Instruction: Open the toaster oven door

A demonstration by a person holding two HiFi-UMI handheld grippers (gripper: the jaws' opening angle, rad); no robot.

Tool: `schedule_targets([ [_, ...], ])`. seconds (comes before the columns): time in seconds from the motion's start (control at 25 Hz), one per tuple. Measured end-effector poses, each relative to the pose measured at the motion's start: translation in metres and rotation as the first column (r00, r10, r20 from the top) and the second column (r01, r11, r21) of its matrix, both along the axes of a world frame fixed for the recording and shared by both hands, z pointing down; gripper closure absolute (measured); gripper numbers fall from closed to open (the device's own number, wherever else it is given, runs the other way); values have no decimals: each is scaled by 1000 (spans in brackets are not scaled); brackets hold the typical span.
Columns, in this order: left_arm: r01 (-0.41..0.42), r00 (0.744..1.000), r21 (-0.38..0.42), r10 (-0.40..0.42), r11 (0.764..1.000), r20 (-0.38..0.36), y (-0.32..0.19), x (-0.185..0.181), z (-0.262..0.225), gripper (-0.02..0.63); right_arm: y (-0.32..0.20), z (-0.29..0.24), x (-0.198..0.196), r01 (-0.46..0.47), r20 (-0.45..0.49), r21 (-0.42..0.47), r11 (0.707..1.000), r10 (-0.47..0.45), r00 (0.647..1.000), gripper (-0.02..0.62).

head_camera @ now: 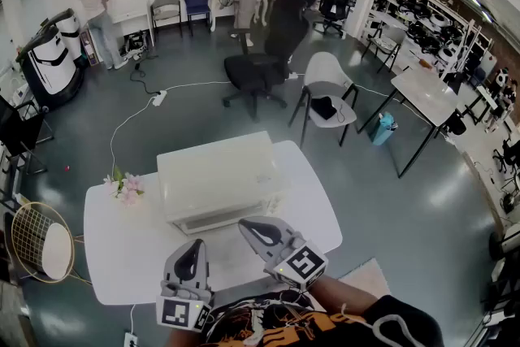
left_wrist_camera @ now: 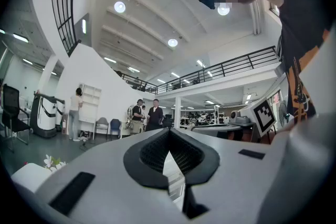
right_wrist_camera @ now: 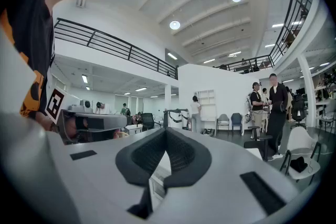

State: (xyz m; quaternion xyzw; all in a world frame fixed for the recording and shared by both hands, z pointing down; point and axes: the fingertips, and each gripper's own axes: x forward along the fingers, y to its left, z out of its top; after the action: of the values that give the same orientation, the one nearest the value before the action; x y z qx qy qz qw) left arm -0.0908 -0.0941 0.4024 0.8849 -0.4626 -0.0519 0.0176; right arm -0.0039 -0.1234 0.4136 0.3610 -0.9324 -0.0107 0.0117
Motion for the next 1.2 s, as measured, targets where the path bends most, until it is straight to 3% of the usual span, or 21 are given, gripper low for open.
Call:
schedule_targets([
  [0.56,-5,1000,8,5,1000,-1,10,13,-5,585,7,-7,14,-12,22,5,1000,11,1000,581],
  [0.72,12,1000,-12,-12,1000,0,12,9,1,584,11,3,7,60,39,-36,998,-59,998,581],
  [0.96,26,1000,-24,-26,999,2,19,6,5,584,3,24,6,87,-33,-83,993,-90,995,581],
  [1.2,44,999,-21,-44,999,15,17,10,-1,584,-25,53,16,105,-183,-149,983,-132,974,581],
])
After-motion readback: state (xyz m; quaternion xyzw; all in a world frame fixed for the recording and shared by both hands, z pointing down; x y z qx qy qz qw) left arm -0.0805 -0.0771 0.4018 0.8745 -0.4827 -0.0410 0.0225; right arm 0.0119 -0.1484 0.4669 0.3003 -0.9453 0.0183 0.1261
